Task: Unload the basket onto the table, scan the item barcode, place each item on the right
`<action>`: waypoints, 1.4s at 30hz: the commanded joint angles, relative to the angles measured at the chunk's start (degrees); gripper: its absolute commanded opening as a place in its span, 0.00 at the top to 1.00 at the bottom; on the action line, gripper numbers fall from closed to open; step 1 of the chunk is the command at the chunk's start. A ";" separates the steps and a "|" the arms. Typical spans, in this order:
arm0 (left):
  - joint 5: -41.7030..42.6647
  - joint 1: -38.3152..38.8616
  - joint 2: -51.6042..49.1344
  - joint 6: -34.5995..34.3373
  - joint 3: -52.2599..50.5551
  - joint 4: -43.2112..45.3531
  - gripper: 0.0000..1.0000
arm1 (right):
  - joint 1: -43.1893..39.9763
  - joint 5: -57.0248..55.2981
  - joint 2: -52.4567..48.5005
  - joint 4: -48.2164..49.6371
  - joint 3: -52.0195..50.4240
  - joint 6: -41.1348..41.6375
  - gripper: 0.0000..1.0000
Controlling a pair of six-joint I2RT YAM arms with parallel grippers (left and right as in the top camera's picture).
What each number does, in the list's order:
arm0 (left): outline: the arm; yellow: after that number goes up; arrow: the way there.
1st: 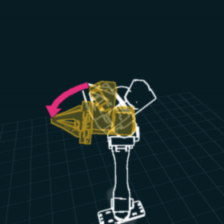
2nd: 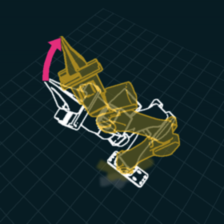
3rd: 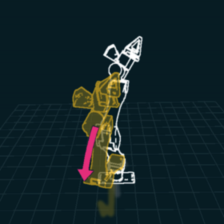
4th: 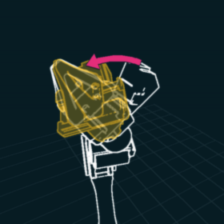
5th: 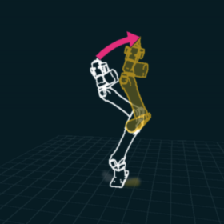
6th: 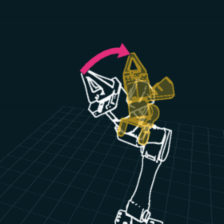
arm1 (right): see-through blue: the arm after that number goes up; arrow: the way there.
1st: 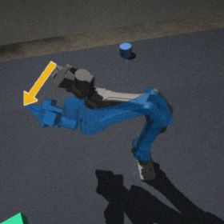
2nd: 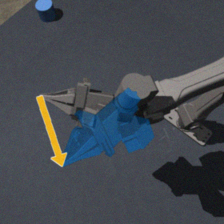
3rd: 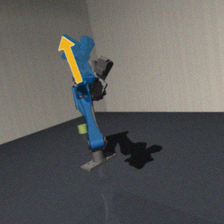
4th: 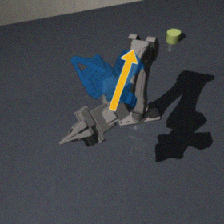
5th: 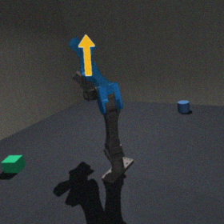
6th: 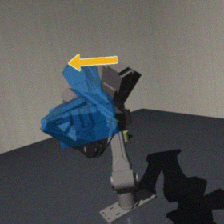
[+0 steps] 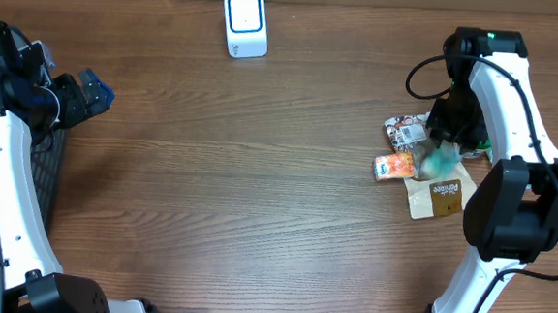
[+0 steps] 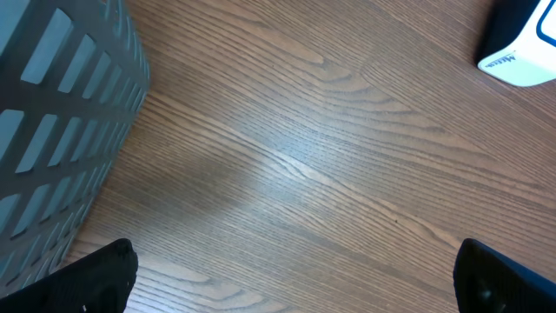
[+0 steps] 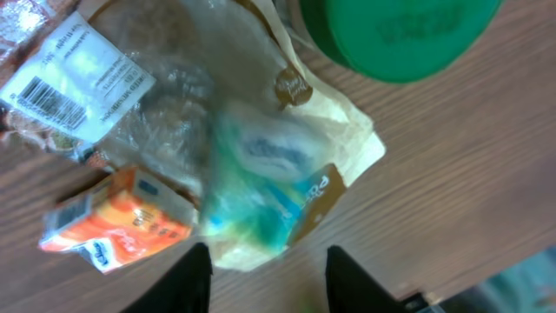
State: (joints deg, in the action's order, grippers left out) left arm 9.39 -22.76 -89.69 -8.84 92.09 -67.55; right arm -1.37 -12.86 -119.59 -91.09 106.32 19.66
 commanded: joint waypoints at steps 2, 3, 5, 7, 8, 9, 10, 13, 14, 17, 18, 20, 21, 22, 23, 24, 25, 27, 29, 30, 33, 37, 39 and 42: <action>0.52 -0.04 -0.02 -0.59 1.01 0.11 0.00 | 0.87 0.13 1.27 0.79 2.08 -0.37 0.54; 0.52 -0.04 -0.02 -0.57 1.01 0.11 0.00 | 1.38 0.13 1.75 0.66 2.80 -0.37 0.54; 0.52 -0.04 -0.02 -0.59 1.01 0.11 0.00 | 2.62 0.13 3.30 -0.02 4.28 -0.39 0.54; 0.52 -0.04 -0.02 -0.59 1.01 0.11 0.01 | 4.52 0.13 5.92 -0.70 5.66 -0.42 0.54; 0.52 -0.04 -0.02 -0.59 1.01 0.11 0.00 | 5.84 0.13 7.74 -0.98 6.38 -0.66 0.54; 0.52 -0.04 -0.02 -0.59 1.01 0.11 0.01 | 7.50 0.13 10.14 -1.16 7.10 -1.11 0.54; 0.52 -0.04 -0.02 -0.59 1.01 0.11 0.01 | 8.83 0.13 12.04 -1.16 7.54 -1.53 0.54; 0.52 -0.04 -0.02 -0.59 1.01 0.11 0.01 | 13.60 0.13 19.30 -0.92 8.59 -1.49 0.53; 0.52 -0.04 -0.02 -0.59 1.01 0.11 0.00 | 15.04 0.13 21.66 -0.68 8.59 -1.44 0.52; 0.52 -0.04 -0.02 -0.59 1.01 0.11 0.01 | 19.47 0.15 29.16 -0.57 8.59 -1.31 0.13; 0.52 -0.04 -0.02 -0.59 1.01 0.11 0.01 | 20.83 0.17 31.63 -0.74 8.59 -1.18 0.04; 0.52 -0.04 -0.02 -0.57 1.01 0.11 0.00 | 22.88 1.16 35.67 -1.22 8.59 -1.20 0.00; 0.52 -0.04 -0.02 -0.59 1.01 0.11 0.00 | 23.85 2.27 37.79 -1.46 8.57 -1.20 0.00; 0.52 -0.04 -0.02 -0.59 1.01 0.11 0.00 | 24.61 3.26 39.82 -1.46 8.57 -1.22 0.00; 0.52 -0.04 -0.02 -0.59 1.01 0.11 0.00 | 25.18 4.46 41.68 -1.46 8.57 -1.22 0.00; 0.52 -0.04 -0.02 -0.59 1.01 0.11 0.00 | 25.53 5.60 43.60 -1.46 8.57 -1.25 0.00; 0.52 -0.04 -0.02 -0.59 1.01 0.11 0.01 | 25.53 6.16 45.09 -1.44 8.57 -1.25 0.00; 0.52 -0.04 -0.02 -0.57 1.01 0.11 0.00 | 25.53 6.12 47.65 -1.46 8.57 -1.25 0.00; 0.52 -0.04 -0.02 -0.59 1.01 0.11 0.00 | 25.53 6.10 49.75 -1.46 8.57 -1.25 0.00; 0.52 -0.04 -0.02 -0.59 1.01 0.11 0.00 | 25.53 6.12 50.86 -1.51 8.57 -1.25 0.00; 0.52 -0.04 -0.02 -0.57 1.01 0.11 0.01 | 25.53 6.03 52.89 -2.78 8.57 -2.29 0.00; 0.52 -0.04 -0.02 -0.59 1.01 0.11 0.00 | 25.53 5.42 54.23 -3.50 8.55 -2.51 0.00; 0.52 -0.04 -0.02 -0.59 1.01 0.11 0.00 | 25.51 4.61 54.23 -3.32 8.52 -2.56 0.00; 0.52 -0.04 -0.02 -0.59 1.01 0.11 0.01 | 25.38 1.29 53.40 -2.51 8.22 -2.54 0.00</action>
State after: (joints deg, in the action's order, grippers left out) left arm 9.39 -22.76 -89.69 -8.84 92.09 -67.55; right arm 23.77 -8.16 -65.30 -94.52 114.43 17.74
